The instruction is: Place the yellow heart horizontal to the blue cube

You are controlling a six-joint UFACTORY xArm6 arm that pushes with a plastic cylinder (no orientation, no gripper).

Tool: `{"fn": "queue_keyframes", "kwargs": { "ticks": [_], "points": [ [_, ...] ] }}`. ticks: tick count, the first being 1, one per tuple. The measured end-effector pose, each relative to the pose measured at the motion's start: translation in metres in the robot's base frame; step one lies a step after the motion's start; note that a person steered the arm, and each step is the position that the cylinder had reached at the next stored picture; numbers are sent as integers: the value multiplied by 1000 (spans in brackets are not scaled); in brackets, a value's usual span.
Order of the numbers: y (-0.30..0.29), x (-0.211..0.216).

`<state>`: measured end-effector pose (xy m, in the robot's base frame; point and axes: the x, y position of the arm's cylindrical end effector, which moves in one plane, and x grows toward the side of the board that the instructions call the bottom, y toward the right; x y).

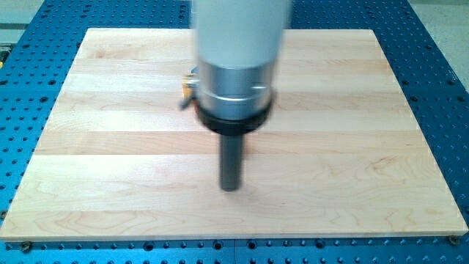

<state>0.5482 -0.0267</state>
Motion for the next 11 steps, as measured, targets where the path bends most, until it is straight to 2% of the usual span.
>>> {"fn": "queue_keyframes", "kwargs": {
  "ticks": [1, 2, 3, 5, 6, 8, 9, 10, 11],
  "points": [
    [-33, -36],
    [4, -57],
    [66, -65],
    [122, -68],
    [125, -102],
    [133, -132],
    [142, -115],
    [107, -70],
    [91, -70]
  ]
}}
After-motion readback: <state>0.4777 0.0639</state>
